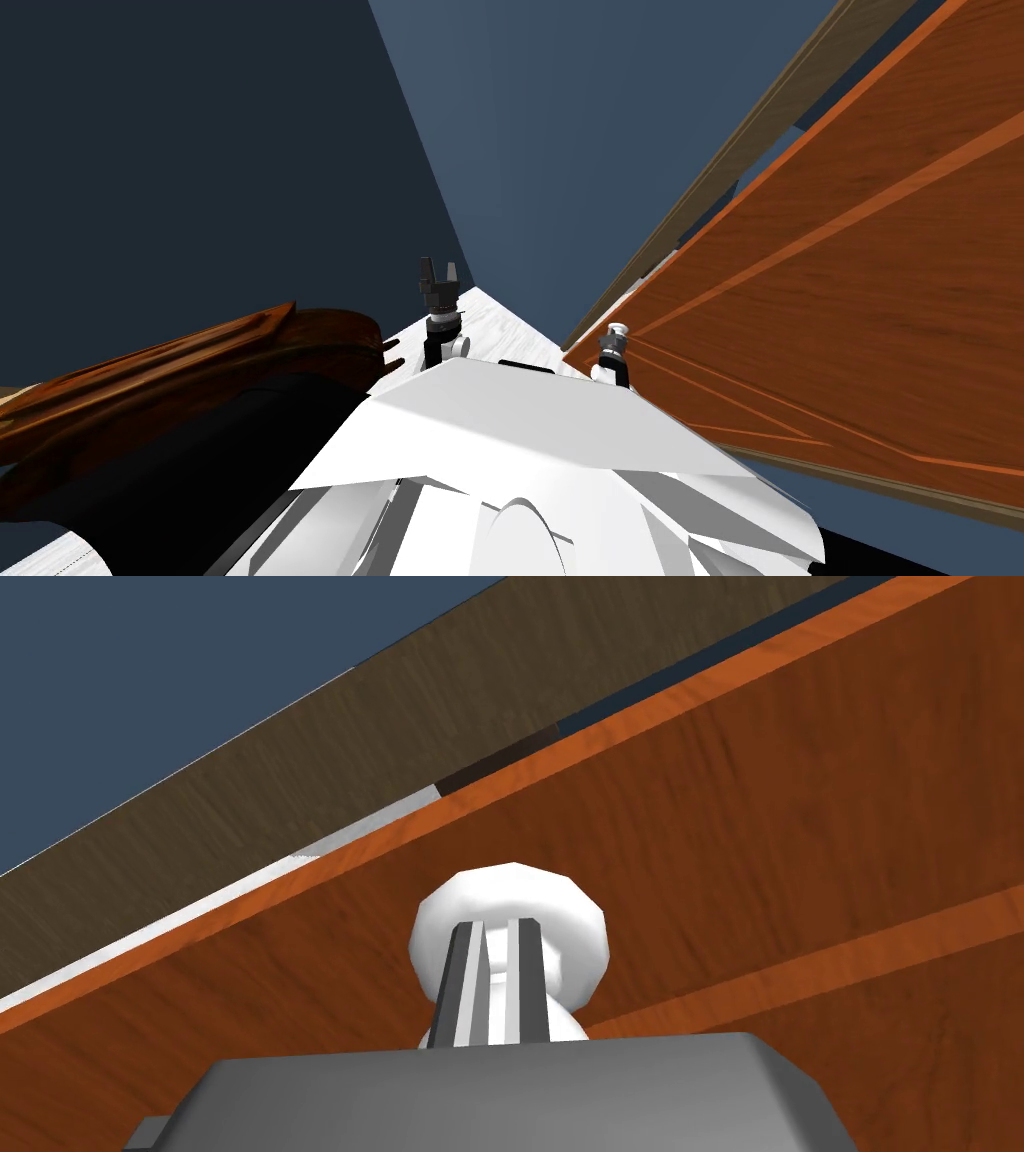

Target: Pull the door open

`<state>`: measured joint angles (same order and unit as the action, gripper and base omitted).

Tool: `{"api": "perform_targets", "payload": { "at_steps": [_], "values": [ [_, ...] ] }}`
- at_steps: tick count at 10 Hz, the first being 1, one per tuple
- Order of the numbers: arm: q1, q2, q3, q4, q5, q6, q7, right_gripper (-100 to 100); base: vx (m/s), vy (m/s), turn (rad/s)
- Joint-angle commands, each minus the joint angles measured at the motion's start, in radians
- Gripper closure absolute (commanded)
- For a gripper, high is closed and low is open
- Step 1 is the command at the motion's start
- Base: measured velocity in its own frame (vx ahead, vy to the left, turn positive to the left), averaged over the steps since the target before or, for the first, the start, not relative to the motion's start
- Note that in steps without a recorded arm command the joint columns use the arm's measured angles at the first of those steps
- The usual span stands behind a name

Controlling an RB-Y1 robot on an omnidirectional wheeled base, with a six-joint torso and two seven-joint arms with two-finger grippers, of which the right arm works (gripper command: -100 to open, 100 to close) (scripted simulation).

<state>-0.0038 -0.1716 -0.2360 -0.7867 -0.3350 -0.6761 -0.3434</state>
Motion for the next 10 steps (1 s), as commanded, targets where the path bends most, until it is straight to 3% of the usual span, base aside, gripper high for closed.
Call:
{"api": "perform_targets", "payload": {
  "at_steps": [1, 4, 5, 10],
  "values": [
    [0.004, -0.021, -0.007, 0.047, -0.011, -0.010, -0.046, 100, -0.043, -0.014, 0.055],
    [0.004, -0.024, 0.001, 0.049, -0.019, -0.016, -0.087, 100, -0.032, -0.011, 0.021],
    [-0.025, -0.013, 0.026, 0.051, -0.030, -0.041, -0.125, -100, -0.054, 0.027, 0.092],
    [-0.019, -0.002, 0.048, 0.037, -0.080, -0.059, -0.235, -100, -0.090, -0.029, 0.038]
  ]
}}
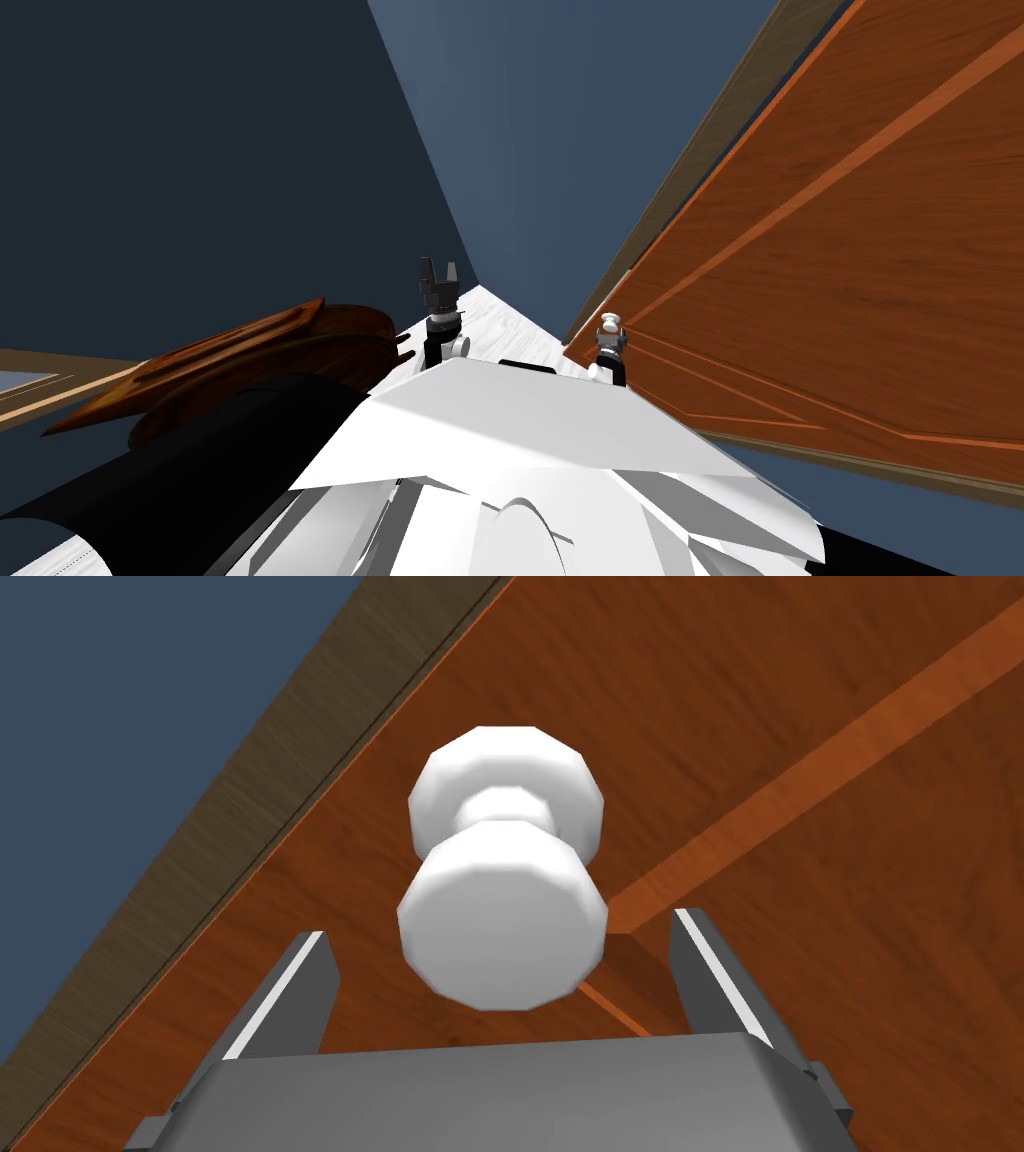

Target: Pull the door open

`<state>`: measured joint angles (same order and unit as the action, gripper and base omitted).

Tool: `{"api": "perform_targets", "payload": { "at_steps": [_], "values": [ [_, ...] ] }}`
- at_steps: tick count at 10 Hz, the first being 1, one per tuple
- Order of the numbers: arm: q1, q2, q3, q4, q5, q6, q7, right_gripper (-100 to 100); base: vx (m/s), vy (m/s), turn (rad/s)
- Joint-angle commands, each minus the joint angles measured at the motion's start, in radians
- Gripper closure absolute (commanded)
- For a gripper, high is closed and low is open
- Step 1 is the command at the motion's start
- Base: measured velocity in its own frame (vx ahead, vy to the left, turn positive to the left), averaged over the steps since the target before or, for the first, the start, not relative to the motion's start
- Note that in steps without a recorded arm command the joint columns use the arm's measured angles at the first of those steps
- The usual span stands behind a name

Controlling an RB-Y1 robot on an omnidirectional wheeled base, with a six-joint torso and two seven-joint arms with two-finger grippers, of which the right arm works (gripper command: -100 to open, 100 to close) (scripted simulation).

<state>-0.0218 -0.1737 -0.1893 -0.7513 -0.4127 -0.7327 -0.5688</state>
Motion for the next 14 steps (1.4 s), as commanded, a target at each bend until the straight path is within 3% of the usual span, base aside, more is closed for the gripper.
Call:
{"api": "perform_targets", "payload": {
  "at_steps": [1, 14],
  "values": [
    [0.001, 0.004, 0.008, -0.002, -0.018, -0.008, -0.046, -100, -0.056, 0.006, 0.043],
    [0.018, 0.043, 0.073, -0.040, -0.161, -0.059, -0.373, -100, -0.057, -0.010, 0.044]
  ]
}}
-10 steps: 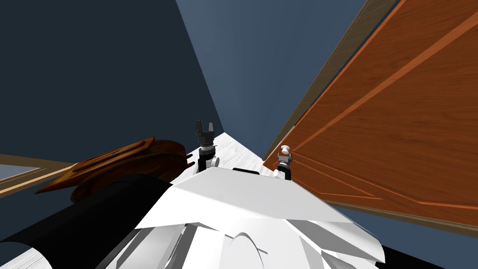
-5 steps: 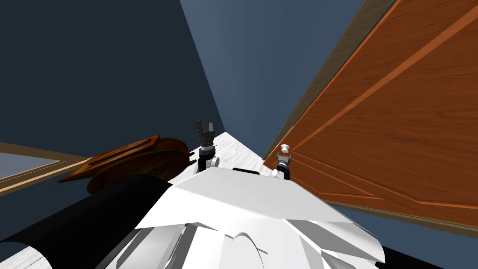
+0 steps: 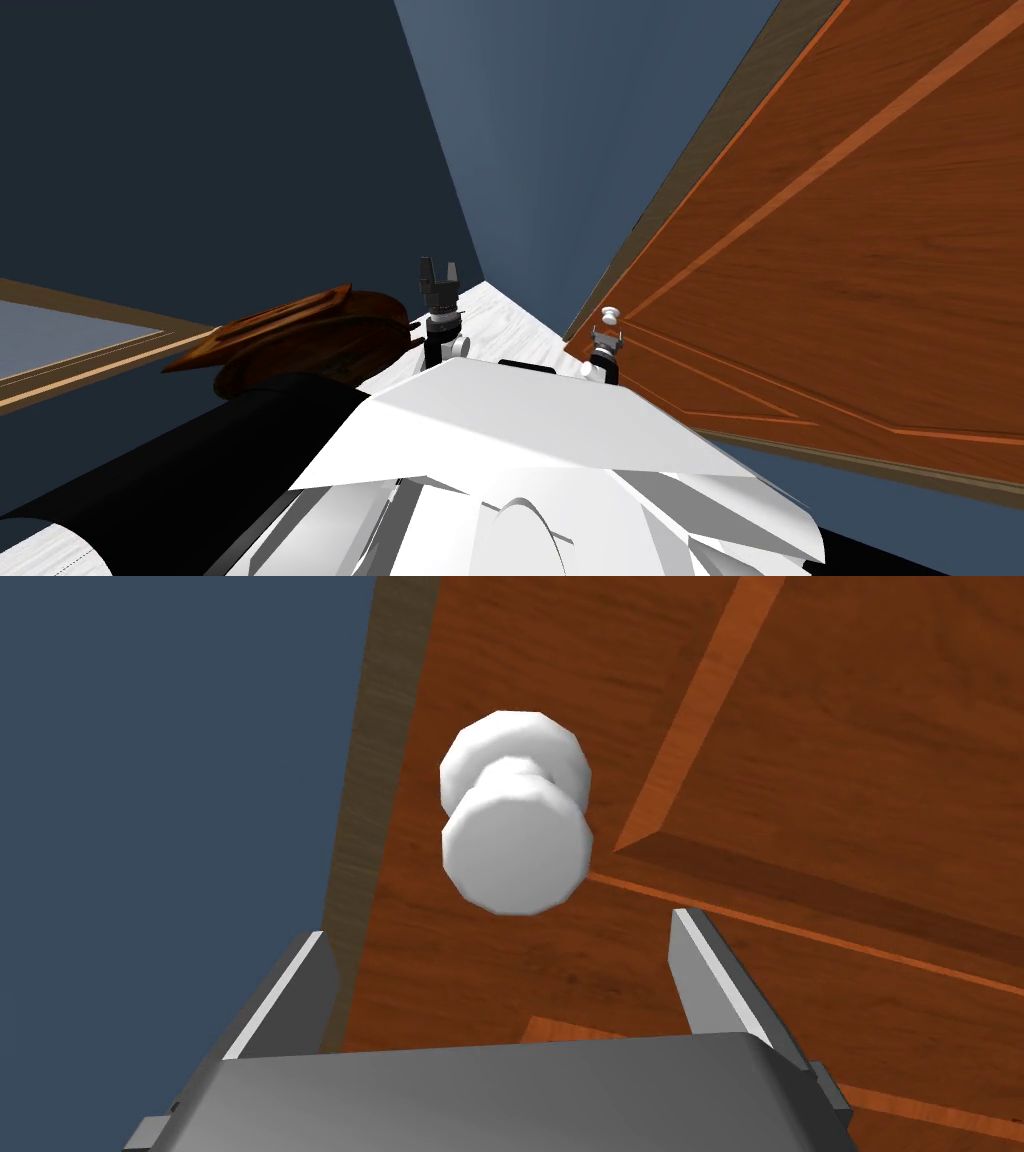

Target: Pull the door open

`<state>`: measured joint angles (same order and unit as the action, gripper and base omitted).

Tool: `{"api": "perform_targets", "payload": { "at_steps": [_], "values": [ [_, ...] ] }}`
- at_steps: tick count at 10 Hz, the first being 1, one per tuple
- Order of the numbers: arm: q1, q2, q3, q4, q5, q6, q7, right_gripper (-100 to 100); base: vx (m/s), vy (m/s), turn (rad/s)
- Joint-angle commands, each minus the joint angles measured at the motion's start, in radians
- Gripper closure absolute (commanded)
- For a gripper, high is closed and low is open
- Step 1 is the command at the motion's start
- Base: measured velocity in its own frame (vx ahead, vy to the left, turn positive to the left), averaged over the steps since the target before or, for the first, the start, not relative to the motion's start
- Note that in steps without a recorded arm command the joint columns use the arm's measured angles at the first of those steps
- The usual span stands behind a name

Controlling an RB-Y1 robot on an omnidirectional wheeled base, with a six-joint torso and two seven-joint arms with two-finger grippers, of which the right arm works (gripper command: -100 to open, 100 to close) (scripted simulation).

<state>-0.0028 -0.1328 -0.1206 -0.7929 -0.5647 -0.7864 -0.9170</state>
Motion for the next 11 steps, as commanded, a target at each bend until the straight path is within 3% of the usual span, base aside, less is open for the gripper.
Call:
{"api": "perform_targets", "payload": {
  "at_steps": [1, 8, 11],
  "values": [
    [0.001, 0.007, 0.012, -0.002, -0.025, -0.012, -0.050, -100, -0.074, -0.022, 0.070],
    [0.009, 0.028, 0.043, -0.019, -0.093, -0.035, -0.220, -100, -0.065, -0.006, 0.039],
    [0.009, 0.030, 0.049, -0.019, -0.104, -0.039, -0.242, -100, -0.060, -0.005, 0.026]
  ]
}}
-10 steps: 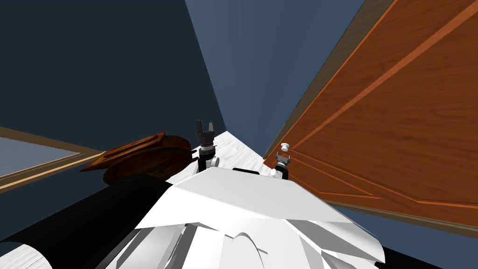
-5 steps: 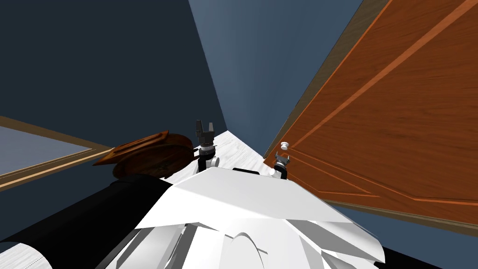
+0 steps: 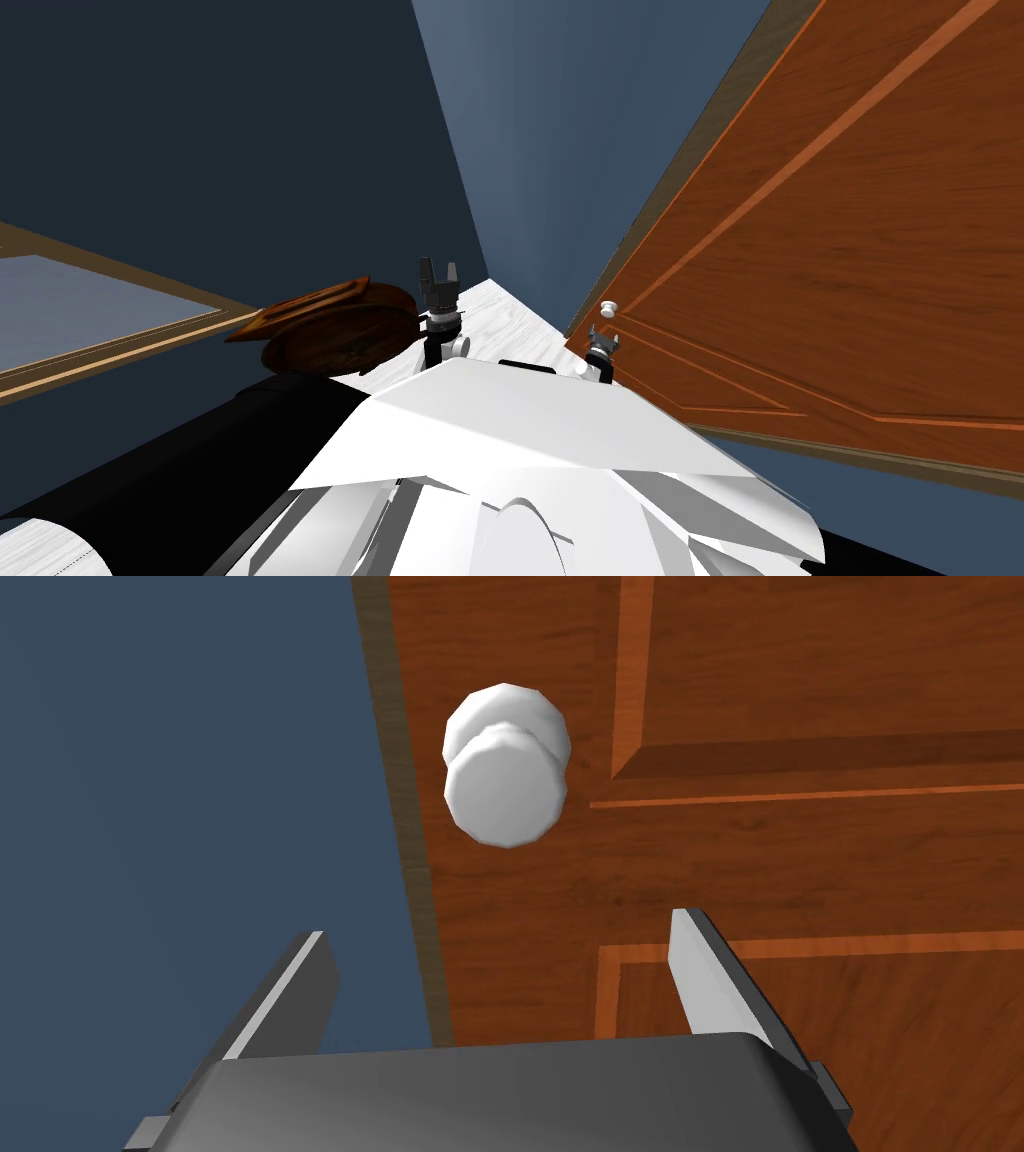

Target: Pull the door open

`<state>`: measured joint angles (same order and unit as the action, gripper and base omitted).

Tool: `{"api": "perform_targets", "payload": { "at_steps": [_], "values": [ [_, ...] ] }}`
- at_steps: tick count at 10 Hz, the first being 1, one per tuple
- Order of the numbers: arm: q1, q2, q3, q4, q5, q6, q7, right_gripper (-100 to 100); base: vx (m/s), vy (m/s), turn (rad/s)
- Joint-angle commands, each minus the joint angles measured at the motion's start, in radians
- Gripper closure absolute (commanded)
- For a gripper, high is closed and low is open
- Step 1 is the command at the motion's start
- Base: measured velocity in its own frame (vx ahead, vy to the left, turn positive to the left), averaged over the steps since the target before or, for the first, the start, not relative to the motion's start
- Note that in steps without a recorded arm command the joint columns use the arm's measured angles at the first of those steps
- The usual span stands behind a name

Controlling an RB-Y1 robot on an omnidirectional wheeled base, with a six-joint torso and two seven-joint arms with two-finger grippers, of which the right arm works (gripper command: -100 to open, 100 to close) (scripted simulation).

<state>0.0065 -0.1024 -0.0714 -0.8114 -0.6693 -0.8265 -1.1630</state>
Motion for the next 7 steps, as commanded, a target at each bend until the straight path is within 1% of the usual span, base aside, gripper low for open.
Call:
{"api": "perform_targets", "payload": {
  "at_steps": [1, 2, 3, 4, 5, 7],
  "values": [
    [0.013, -0.027, 0.002, 0.008, -0.003, -0.004, -0.032, -100, 0.132, 0.009, 0.039],
    [0.023, -0.049, 0.003, 0.014, -0.005, -0.007, -0.057, -100, 0.208, -0.020, 0.054],
    [0.029, -0.061, 0.004, 0.017, -0.007, -0.009, -0.072, -100, 0.193, 0.005, 0.048],
    [0.042, -0.088, 0.006, 0.025, -0.010, -0.013, -0.103, -100, 0.199, 0.033, 0.040],
    [0.048, -0.102, 0.007, 0.029, -0.011, -0.015, -0.119, -100, 0.163, 0.011, 0.042],
    [0.061, -0.130, 0.008, 0.037, -0.014, -0.019, -0.151, -100, 0.102, -0.013, 0.027]
  ]
}}
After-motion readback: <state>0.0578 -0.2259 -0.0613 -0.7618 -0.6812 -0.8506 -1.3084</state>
